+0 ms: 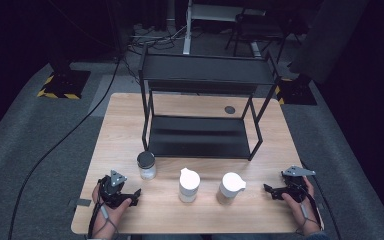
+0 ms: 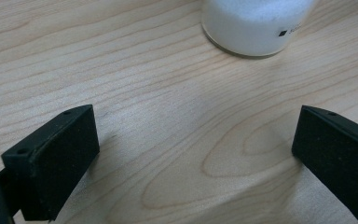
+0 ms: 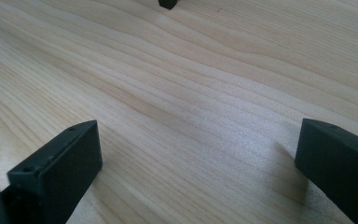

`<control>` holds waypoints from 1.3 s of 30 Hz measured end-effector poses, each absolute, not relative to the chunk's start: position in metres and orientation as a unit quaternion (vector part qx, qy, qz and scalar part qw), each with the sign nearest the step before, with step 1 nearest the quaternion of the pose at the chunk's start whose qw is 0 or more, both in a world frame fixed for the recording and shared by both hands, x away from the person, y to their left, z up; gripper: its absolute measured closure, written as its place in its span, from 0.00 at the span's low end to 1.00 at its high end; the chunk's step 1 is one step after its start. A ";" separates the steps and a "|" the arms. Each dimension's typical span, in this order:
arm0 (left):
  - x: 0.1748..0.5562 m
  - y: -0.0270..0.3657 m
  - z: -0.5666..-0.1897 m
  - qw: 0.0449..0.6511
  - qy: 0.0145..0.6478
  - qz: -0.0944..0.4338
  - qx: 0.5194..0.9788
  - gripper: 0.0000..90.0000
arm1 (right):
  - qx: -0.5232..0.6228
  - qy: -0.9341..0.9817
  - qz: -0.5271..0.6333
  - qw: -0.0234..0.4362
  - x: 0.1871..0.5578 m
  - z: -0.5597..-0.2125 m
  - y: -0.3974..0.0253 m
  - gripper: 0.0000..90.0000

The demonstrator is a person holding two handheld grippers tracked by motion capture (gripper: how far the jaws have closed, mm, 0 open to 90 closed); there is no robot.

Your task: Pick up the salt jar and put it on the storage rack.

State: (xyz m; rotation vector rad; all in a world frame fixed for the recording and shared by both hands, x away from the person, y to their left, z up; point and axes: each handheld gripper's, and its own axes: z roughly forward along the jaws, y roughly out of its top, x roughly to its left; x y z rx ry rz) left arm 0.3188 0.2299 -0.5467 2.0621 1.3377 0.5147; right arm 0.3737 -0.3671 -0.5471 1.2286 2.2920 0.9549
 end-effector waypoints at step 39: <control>0.310 0.224 -0.495 0.419 0.469 0.232 0.742 0.06 | 0.443 0.809 0.337 0.188 0.374 -0.547 -0.365 0.00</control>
